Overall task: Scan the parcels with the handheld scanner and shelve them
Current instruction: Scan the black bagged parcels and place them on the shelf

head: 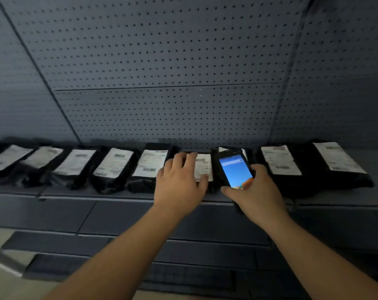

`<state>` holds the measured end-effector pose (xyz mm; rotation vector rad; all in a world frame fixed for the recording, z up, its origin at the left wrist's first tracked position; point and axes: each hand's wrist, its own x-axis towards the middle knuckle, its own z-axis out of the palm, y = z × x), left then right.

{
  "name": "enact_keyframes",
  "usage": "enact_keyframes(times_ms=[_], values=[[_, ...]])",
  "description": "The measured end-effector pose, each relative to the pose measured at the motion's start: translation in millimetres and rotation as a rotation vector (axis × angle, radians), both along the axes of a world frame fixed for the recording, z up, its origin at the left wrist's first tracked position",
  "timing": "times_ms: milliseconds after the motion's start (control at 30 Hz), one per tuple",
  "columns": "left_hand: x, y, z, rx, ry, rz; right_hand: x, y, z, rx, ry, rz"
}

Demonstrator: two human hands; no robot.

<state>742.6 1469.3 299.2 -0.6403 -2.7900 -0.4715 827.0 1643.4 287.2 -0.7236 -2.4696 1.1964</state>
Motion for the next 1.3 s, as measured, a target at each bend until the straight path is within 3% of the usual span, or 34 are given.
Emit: enact_keyframes(times_ms=[633,900,1300], values=[[9.6,-472.5,-24.8,0.009,-0.061,0.689,-104.3,-450.3,-12.1,-0.063,-0.025,0.623],[16.6,-606.9,-41.8,0.068,-0.120,0.966,-154.5,-599.7,-23.9,-0.041,-0.068,0.898],[-48.6,-757.4,-43.0,0.066,-0.196,1.313,-284.3,-791.1,-43.7,-0.032,-0.133,1.217]])
